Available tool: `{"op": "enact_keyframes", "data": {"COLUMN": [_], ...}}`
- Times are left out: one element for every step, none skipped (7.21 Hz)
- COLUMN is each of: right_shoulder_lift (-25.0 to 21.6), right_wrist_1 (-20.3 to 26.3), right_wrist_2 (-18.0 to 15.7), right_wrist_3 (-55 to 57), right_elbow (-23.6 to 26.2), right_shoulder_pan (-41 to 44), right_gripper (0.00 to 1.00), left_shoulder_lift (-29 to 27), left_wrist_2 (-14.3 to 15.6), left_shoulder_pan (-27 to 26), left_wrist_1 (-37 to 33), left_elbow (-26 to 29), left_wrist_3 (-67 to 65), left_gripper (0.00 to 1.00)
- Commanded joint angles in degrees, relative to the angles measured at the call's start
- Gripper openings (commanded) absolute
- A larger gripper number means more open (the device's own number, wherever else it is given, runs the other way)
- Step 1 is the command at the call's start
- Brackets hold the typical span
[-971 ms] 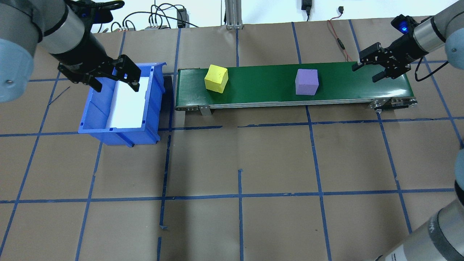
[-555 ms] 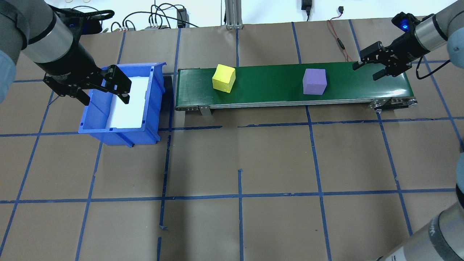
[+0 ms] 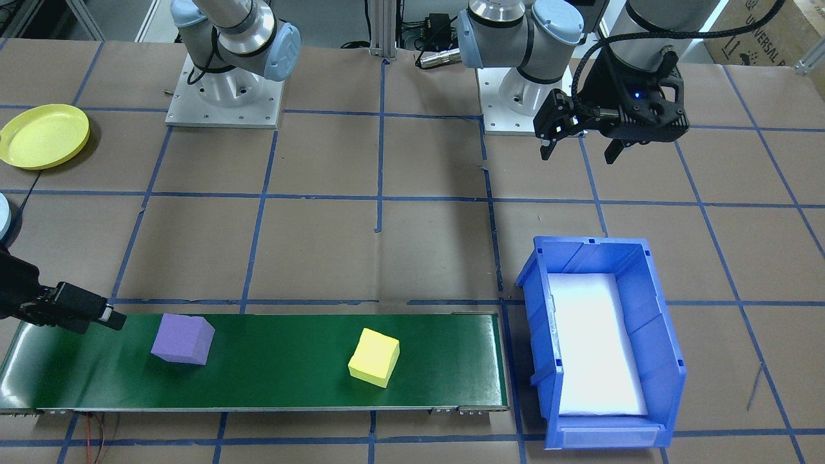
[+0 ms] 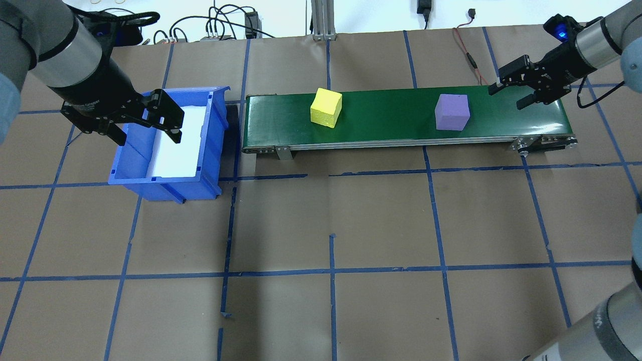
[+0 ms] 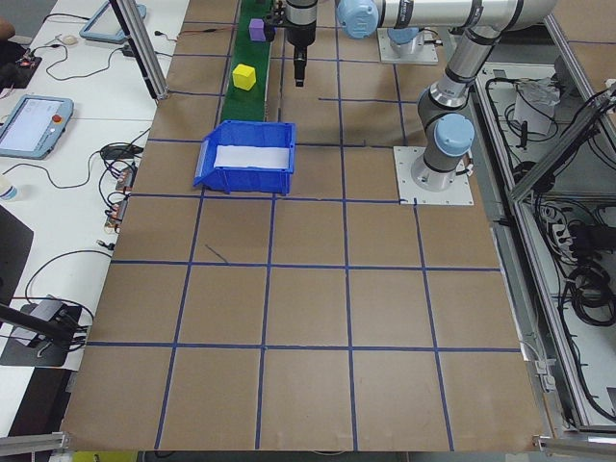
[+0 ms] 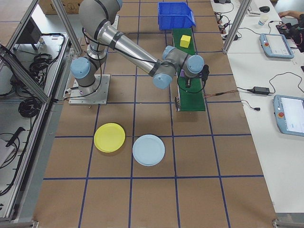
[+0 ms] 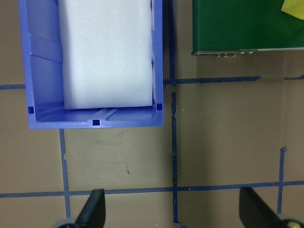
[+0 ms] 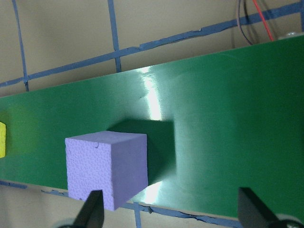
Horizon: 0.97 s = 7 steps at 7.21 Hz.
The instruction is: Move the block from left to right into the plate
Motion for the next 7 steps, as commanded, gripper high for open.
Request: {"op": "enact_keyframes", "data": {"right_shoulder_lift": [0.1, 0.4, 0.7, 0.7, 0.7, 0.9, 1.4], "right_wrist_1": [-0.1, -0.8, -3.7, -4.3, -4.4, -4.4, -4.4], "right_wrist_2": [5.9, 5.6, 5.3, 4.9, 1.4, -0.2, 0.0], "right_wrist_3": [0.0, -0.5, -0.5, -0.6, -0.6, -0.4, -0.2], "right_elbow": [0.1, 0.2, 0.3, 0.3, 0.7, 1.4, 1.5], "right_shoulder_pan": [0.0, 0.0, 0.0, 0.0, 0.0, 0.0, 0.0], "right_gripper": [1.0, 1.0, 1.0, 1.0, 1.0, 1.0, 1.0], "left_shoulder_lift": [0.0, 0.1, 0.0, -0.1, -0.1, -0.2, -0.2], "left_wrist_2": [-0.1, -0.2, -0.2, 0.1, 0.4, 0.4, 0.4], "left_shoulder_pan": [-0.1, -0.2, -0.8, -2.7, -4.3, -4.5, -4.5], "left_wrist_1": [0.0, -0.1, -0.1, -0.1, 0.0, 0.7, 0.9], "left_elbow": [-0.3, -0.4, -0.4, -0.5, -0.5, -0.5, -0.6], "left_wrist_3": [0.4, 0.2, 0.2, 0.0, -0.3, -0.2, 0.3], "left_gripper": [1.0, 1.0, 1.0, 1.0, 1.0, 1.0, 1.0]}}
